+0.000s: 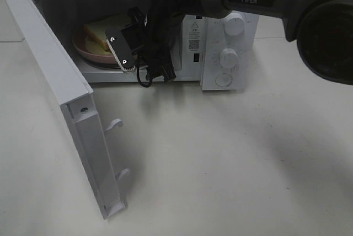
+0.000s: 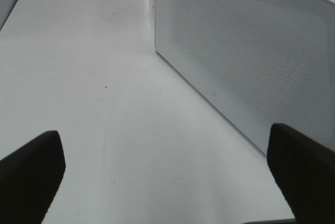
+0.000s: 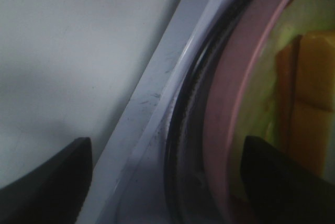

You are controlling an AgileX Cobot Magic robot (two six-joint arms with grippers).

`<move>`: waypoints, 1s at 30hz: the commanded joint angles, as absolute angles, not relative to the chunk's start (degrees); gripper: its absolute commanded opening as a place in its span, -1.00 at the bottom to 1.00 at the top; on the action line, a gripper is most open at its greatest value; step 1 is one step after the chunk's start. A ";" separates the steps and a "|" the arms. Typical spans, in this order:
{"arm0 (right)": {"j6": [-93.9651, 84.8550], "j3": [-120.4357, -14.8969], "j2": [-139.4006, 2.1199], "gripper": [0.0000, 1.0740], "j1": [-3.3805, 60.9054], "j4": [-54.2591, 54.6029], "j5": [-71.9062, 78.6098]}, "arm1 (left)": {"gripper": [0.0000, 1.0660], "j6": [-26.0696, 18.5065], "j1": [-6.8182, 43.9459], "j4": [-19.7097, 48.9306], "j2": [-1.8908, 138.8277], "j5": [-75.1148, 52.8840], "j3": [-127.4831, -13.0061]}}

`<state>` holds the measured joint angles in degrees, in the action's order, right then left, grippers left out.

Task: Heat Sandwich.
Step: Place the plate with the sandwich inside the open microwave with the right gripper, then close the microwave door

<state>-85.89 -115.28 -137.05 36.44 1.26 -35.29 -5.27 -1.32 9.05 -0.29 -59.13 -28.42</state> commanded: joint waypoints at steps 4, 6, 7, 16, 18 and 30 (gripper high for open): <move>-85.54 -110.29 -132.81 0.50 36.44 1.43 -33.58 | 0.92 -5.39 -1.49 9.11 -1.66 -59.19 -28.25; -85.54 -108.35 -131.49 0.50 36.44 1.43 -32.26 | 0.92 -5.39 -1.49 9.11 -1.66 -59.19 -28.25; -85.54 -107.26 -130.81 0.50 36.44 1.43 -31.86 | 0.92 -5.39 -1.49 9.11 -1.66 -59.19 -28.25; -85.31 -96.83 -124.27 0.50 36.44 1.43 -27.96 | 0.92 -5.39 -1.49 9.11 -1.66 -59.19 -28.25; -85.31 -94.31 -122.78 0.50 36.44 1.43 -27.16 | 0.92 -5.39 -1.49 9.11 -1.66 -59.19 -28.25; -85.03 -82.79 -113.85 0.45 36.44 1.55 -23.89 | 0.92 -5.39 -1.49 9.11 -1.66 -59.19 -28.25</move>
